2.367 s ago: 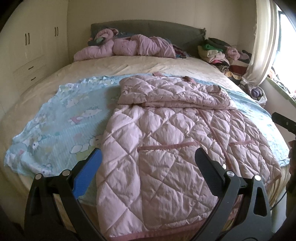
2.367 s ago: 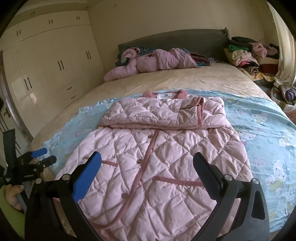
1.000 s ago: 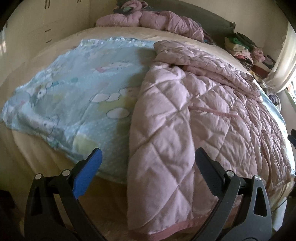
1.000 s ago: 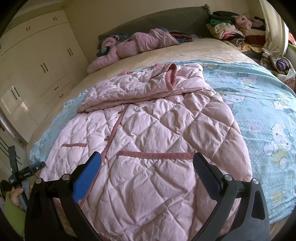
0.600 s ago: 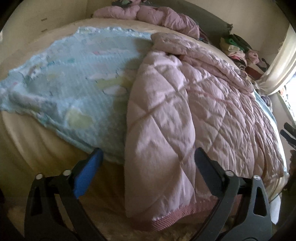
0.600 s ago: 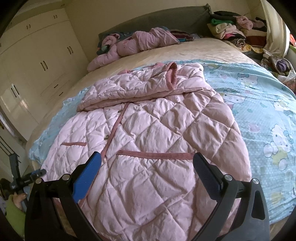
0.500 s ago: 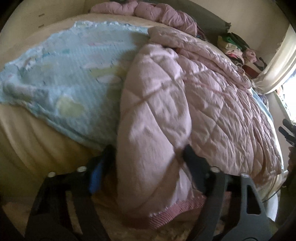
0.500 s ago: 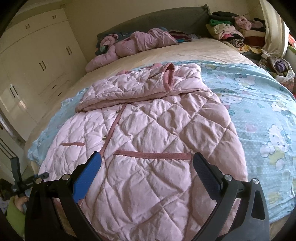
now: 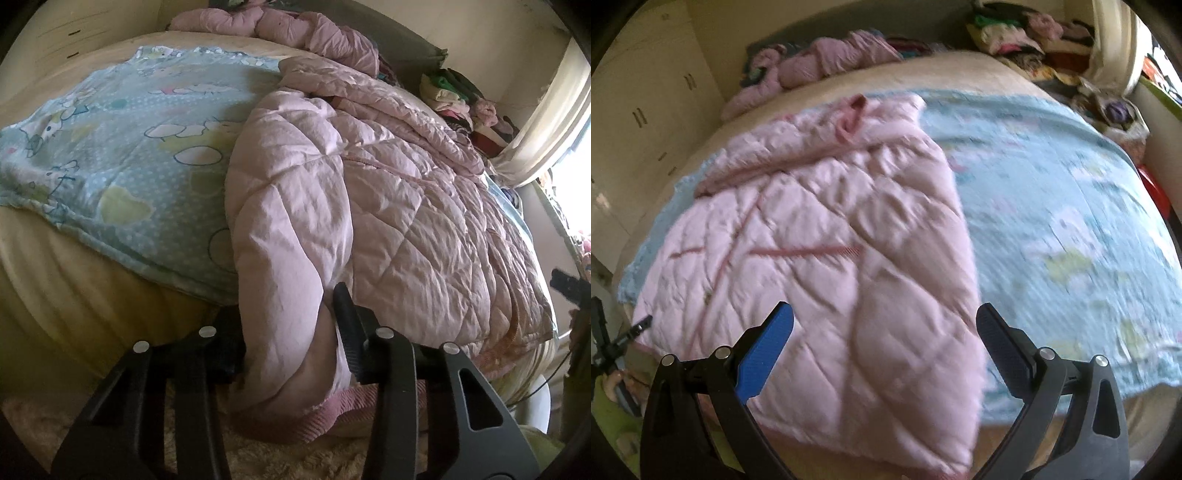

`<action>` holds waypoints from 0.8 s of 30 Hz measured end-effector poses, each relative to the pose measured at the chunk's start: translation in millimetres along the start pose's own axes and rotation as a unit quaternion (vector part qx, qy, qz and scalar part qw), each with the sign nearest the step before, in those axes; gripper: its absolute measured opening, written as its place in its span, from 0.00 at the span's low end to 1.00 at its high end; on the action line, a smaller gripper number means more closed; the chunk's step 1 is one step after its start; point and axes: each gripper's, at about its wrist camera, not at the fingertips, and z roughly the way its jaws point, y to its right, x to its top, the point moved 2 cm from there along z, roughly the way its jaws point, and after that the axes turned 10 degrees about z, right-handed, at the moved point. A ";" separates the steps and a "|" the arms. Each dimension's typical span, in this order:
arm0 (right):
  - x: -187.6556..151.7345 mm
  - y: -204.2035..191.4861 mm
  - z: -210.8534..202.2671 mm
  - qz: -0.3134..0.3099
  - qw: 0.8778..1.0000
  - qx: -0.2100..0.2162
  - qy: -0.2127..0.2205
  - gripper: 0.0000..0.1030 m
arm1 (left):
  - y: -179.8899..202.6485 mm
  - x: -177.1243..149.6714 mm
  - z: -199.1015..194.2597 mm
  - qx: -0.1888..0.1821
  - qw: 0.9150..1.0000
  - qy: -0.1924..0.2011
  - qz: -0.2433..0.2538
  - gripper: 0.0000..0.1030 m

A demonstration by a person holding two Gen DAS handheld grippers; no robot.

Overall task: Fold large clothes
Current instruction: 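Grasp the ribbed jacket hem with the left tool, then grasp the hem with the right tool beside the left tool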

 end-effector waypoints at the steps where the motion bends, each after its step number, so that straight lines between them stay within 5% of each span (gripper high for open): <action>1: -4.0 4.8 0.7 0.004 1.000 -0.003 -0.007 0.96 | 0.4 -0.3 -0.5 0.000 1.000 0.001 0.001 0.32; 15: -58.9 26.2 18.2 0.026 0.995 0.033 -0.090 0.94 | 4.0 -3.5 -2.8 0.012 1.000 -0.002 0.018 0.32; 20: -63.4 26.4 12.5 0.016 0.996 0.045 -0.079 0.69 | 4.6 -6.3 -4.2 0.014 1.000 -0.004 0.016 0.34; 24: -66.8 24.9 5.3 -0.008 0.997 0.054 -0.063 0.62 | 4.1 -8.4 -4.9 0.014 1.000 -0.006 0.012 0.37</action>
